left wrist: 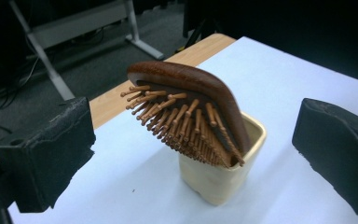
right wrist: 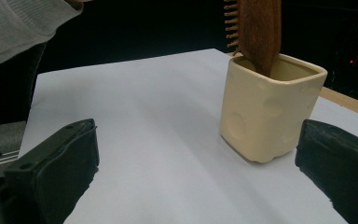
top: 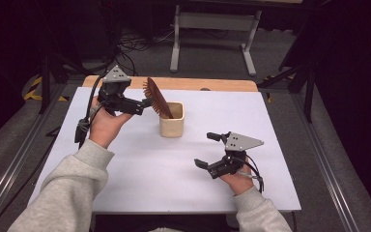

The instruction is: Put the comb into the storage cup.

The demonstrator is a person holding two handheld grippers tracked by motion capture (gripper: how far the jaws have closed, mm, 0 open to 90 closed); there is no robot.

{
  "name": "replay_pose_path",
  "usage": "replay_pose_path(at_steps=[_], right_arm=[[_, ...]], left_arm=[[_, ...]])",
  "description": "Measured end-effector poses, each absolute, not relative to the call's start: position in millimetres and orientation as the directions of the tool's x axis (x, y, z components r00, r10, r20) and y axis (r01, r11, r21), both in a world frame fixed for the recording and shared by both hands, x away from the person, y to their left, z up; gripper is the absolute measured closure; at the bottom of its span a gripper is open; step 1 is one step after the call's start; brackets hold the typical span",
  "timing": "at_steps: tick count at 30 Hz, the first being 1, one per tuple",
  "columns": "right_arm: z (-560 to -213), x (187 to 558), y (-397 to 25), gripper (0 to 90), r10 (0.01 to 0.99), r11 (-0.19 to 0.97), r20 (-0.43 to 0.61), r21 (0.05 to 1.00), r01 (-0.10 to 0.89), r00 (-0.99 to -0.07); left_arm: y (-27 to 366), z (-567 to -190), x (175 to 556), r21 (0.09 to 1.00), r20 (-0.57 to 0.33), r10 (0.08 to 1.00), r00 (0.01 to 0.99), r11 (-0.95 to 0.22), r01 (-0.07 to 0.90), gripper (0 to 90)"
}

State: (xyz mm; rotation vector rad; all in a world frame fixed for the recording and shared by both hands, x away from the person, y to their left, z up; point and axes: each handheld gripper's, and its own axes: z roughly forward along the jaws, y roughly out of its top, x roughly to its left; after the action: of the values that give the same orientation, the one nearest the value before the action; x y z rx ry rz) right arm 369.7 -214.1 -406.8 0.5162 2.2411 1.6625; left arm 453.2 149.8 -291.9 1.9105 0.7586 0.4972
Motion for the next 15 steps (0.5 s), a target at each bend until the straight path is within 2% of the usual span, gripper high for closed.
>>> replay_pose_path(at_steps=[4, 15], right_arm=[[-402.4, 369.7, -218.2, 0.1, 0.466, 0.262, -0.033, 0.96, 0.102, -0.884], [-394.3, 366.7, -229.0, 0.1, 0.491, 0.264, -0.049, 0.96, 0.095, -0.87]], left_arm=[[164.1, -291.2, 433.9, 0.917, 0.045, 0.671, 0.74, -0.323, 0.236, 0.2], [189.0, -305.7, 403.1, 0.92, 0.036, 0.635, 0.772, -0.322, 0.222, 0.2]])
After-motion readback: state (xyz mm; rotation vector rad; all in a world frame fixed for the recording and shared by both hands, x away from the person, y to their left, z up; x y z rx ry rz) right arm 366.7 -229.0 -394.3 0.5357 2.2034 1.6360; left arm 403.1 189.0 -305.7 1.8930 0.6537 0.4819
